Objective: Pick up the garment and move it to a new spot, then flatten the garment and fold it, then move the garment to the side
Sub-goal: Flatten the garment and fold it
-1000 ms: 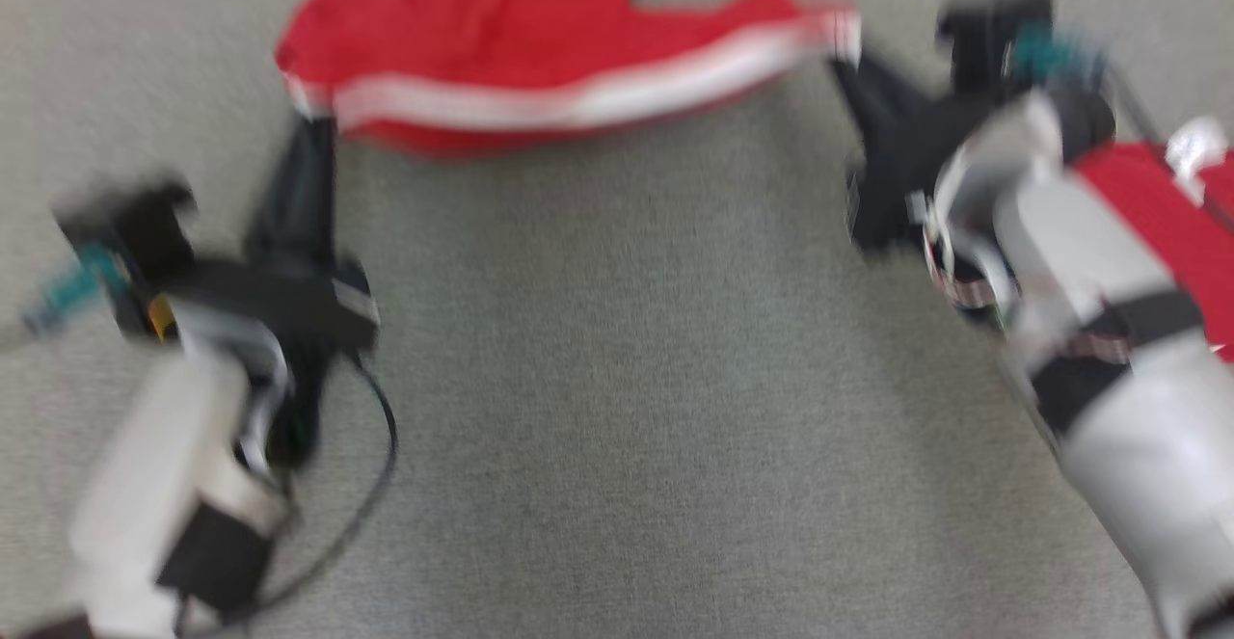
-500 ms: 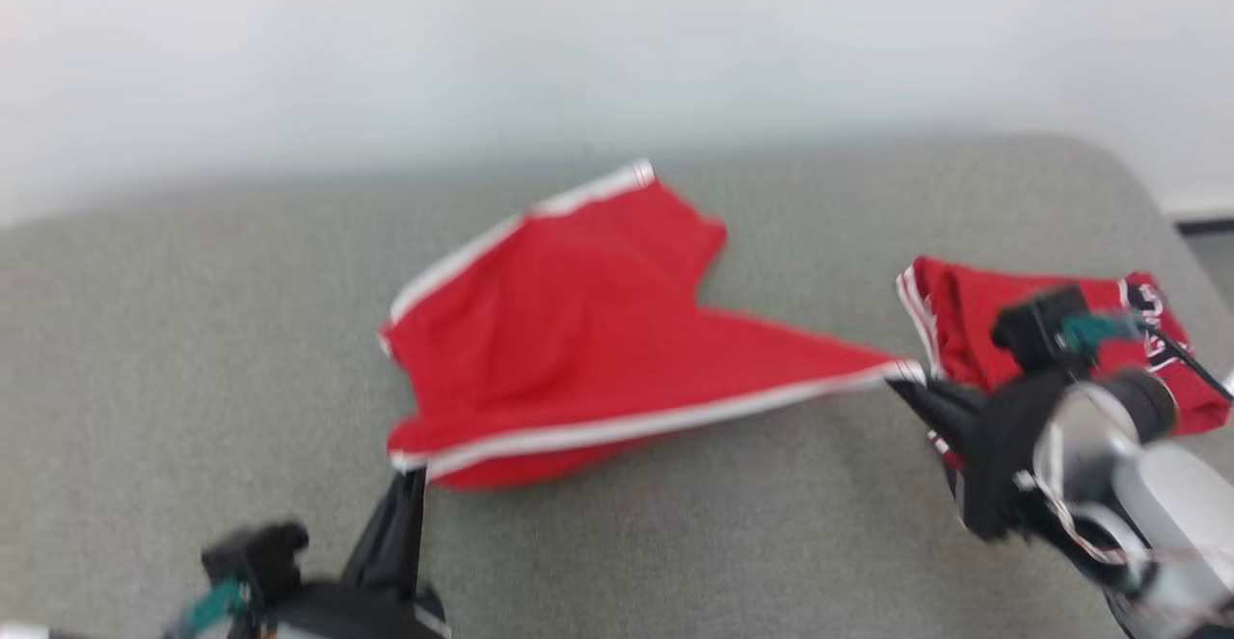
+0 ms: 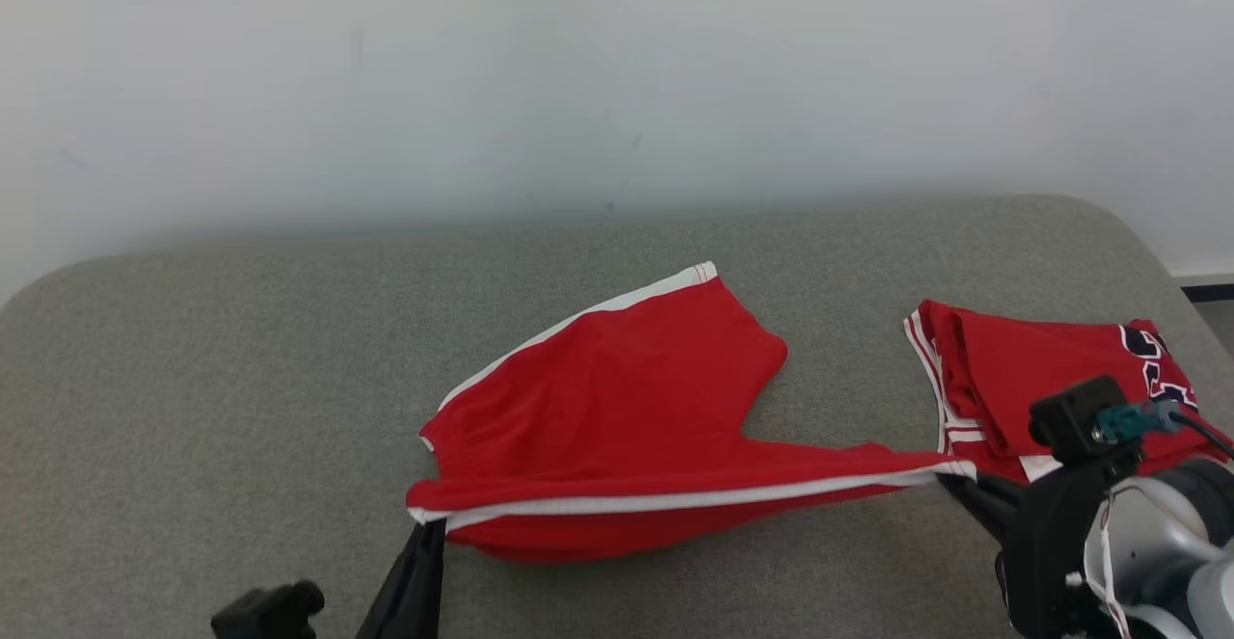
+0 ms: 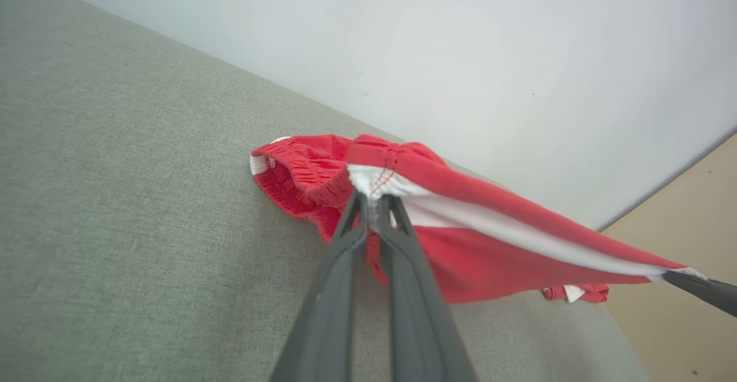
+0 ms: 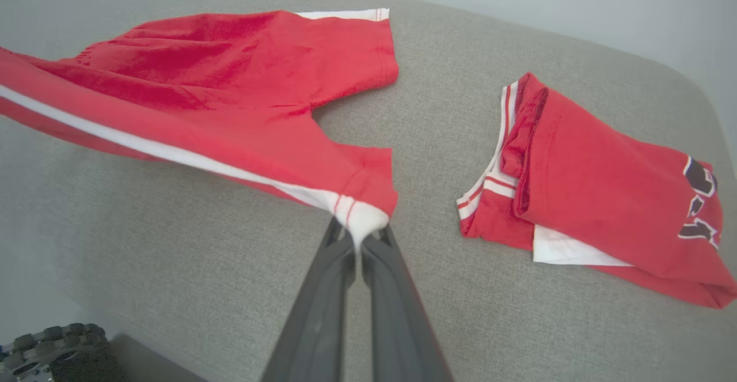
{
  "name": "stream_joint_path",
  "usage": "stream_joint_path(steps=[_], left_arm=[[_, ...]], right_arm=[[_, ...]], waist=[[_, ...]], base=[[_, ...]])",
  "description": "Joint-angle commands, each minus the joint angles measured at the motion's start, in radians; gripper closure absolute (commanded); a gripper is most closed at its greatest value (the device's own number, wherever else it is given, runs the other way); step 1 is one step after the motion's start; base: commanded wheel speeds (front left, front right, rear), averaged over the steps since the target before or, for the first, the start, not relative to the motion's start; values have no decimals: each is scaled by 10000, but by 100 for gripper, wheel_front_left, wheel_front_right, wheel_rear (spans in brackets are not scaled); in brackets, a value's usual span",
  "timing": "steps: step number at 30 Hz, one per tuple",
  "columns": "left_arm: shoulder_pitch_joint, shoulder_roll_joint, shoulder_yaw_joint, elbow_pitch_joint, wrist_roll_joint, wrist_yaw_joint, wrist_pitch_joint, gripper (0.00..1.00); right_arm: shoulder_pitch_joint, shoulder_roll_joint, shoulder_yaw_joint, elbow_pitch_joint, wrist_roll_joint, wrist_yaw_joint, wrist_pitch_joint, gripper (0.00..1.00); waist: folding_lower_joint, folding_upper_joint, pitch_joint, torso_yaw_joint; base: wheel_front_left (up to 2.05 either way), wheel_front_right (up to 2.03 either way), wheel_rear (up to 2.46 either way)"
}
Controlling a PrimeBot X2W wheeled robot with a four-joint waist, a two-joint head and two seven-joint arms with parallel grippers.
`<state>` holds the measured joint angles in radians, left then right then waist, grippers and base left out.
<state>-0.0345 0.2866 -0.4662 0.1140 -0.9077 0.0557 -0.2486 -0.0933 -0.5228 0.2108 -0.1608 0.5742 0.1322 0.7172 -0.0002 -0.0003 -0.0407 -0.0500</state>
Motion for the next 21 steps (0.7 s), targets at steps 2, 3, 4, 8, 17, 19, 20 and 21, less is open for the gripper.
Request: stream_joint_path(steps=[2,3,4,8,17,19,20,21], left_arm=[[-671,-106,45,279,70,-76,80,100],[-854,-140,22,428,80,-114,114,100],[-1074,-177,-3,615,116,-176,155,100],[-2207,-564,-317,1251,339,-307,382,100],[-4317,-1657,-939,2969,816,-230,678,100],[-4571,-1780,-977,3345,833,-208,679,100],[-4689,-1842,-989,3508,842,-192,659,100],[-4797,-1902,-1030,3649,828,-211,673,100]], right_arm=[[-816,-127,364,393,-442,-31,250,100],[-1141,-128,585,623,-517,-31,286,100],[-1513,-118,799,930,-555,-31,266,100],[-3052,-237,1545,2324,-735,-31,-102,100],[-5820,-8,2386,5579,-1146,-30,-1360,100],[-6339,36,2613,6141,-1212,-30,-1612,100],[-6577,68,2726,6423,-1254,-32,-1738,100],[-6776,90,2816,6681,-1262,-30,-1851,100]], waist=[[2,3,242,142],[2,3,313,187],[2,3,380,236],[2,3,843,645],[2,3,1679,1807],[2,3,1816,2013],[2,3,1859,2097],[2,3,1916,2193]], base=[[0,0,0],[0,0,0],[0,0,0],[0,0,0],[0,0,0],[0,0,0],[0,0,0],[0,0,0]])
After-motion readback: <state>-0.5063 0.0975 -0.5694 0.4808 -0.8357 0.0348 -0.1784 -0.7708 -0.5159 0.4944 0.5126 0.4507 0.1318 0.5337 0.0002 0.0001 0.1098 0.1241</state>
